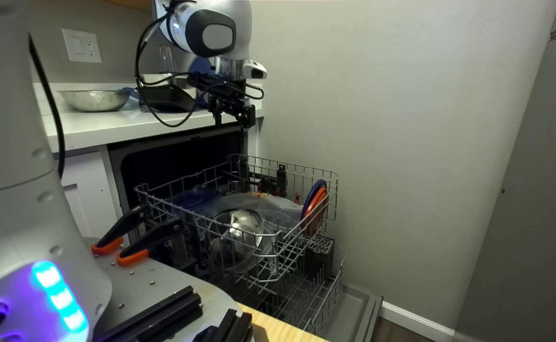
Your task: Remove one blue lid from the dishwasher
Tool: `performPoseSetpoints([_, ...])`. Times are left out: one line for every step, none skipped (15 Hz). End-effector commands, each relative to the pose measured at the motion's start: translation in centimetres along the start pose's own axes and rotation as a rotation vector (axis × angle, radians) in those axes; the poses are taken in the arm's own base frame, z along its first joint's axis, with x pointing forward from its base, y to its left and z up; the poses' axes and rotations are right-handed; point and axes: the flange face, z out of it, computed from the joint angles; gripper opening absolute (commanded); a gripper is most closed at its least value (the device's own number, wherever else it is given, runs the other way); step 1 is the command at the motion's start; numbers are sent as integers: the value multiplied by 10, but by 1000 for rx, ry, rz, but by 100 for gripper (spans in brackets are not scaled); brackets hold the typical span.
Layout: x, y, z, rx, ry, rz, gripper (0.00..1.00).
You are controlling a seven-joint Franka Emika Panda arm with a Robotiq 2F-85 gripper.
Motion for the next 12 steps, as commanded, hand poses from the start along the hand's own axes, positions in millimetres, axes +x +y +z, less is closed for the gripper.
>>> performPoseSetpoints([8,-5,4,40,10,-17,100])
performPoseSetpoints([4,-4,6,16,2,-4,100])
performPoseSetpoints([6,-6,6,19,3,-6,100])
performPoseSetpoints([6,-6,7,19,3,-7,100])
performPoseSetpoints([6,-6,7,18,3,-7,100])
performPoseSetpoints([6,-5,7,18,3,-6,100])
performPoseSetpoints([6,-5,7,18,3,-6,100])
performPoseSetpoints([6,-5,7,18,3,-6,100])
performPoseSetpoints([6,-5,7,18,3,-6,100])
performPoseSetpoints([6,-5,7,18,3,-6,100])
performPoseSetpoints([6,-5,7,18,3,-6,100])
performPoseSetpoints([6,-5,7,18,3,-6,100])
